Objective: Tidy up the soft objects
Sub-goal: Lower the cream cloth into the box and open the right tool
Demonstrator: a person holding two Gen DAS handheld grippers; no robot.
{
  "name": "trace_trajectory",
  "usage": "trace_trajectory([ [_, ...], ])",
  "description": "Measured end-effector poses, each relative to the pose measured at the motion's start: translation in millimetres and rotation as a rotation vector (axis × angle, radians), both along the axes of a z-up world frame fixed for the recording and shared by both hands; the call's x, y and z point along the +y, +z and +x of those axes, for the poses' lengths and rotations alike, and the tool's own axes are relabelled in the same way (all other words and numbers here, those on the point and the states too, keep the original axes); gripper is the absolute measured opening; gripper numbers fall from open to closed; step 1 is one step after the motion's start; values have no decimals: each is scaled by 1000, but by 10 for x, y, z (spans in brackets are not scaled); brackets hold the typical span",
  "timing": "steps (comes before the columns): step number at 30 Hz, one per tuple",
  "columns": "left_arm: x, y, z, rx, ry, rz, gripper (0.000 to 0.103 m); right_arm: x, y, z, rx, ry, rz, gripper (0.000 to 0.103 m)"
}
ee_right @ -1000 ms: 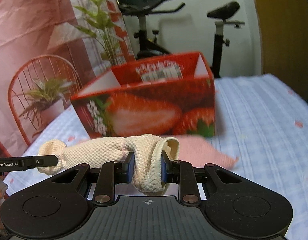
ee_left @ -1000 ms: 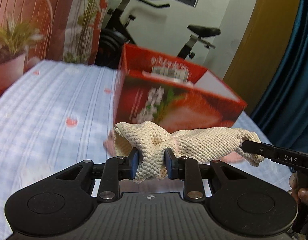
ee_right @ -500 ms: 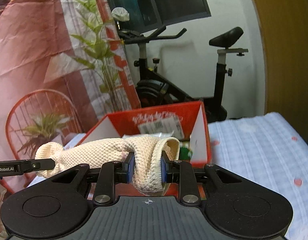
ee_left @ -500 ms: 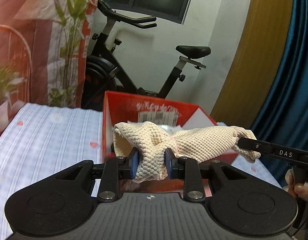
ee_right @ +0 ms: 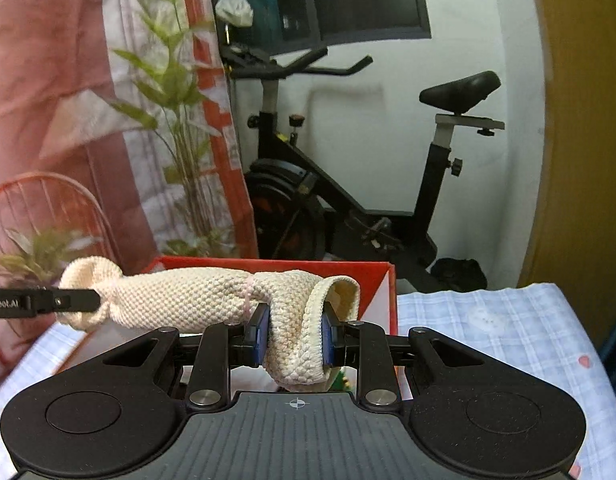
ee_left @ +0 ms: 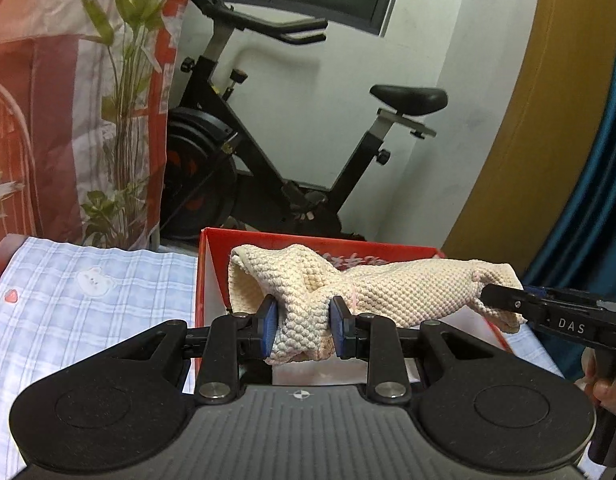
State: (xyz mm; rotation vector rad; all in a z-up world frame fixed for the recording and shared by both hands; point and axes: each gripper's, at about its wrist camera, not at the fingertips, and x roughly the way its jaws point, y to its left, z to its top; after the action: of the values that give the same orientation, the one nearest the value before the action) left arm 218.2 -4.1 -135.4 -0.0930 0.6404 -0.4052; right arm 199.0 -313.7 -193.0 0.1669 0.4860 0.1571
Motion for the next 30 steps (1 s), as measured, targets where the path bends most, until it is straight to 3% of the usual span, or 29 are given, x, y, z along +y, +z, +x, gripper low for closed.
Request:
trace_trajectory([
  [6, -47, -157, 335, 43, 10, 25, 29, 24, -159, 438, 74, 8, -18, 23],
  [15, -92, -310, 541, 106, -36, 20, 30, 229, -379, 733, 179, 85, -139, 24],
  [18, -120, -309, 532, 99, -48, 34, 32, 302, -404, 739, 185, 94, -160, 32],
  [21, -99, -285, 496, 91, -47, 41, 43, 335, -389, 718, 183, 89, -169, 38],
  [23, -82, -238, 467, 79, -45, 44, 54, 337, -357, 685, 176, 79, -178, 52],
  [25, -59, -178, 428, 63, -39, 41, 59, 317, -303, 634, 160, 70, -190, 59],
  [30, 6, 28, 259, 19, -15, 47, 69, 272, -134, 459, 139, 55, -186, 62],
])
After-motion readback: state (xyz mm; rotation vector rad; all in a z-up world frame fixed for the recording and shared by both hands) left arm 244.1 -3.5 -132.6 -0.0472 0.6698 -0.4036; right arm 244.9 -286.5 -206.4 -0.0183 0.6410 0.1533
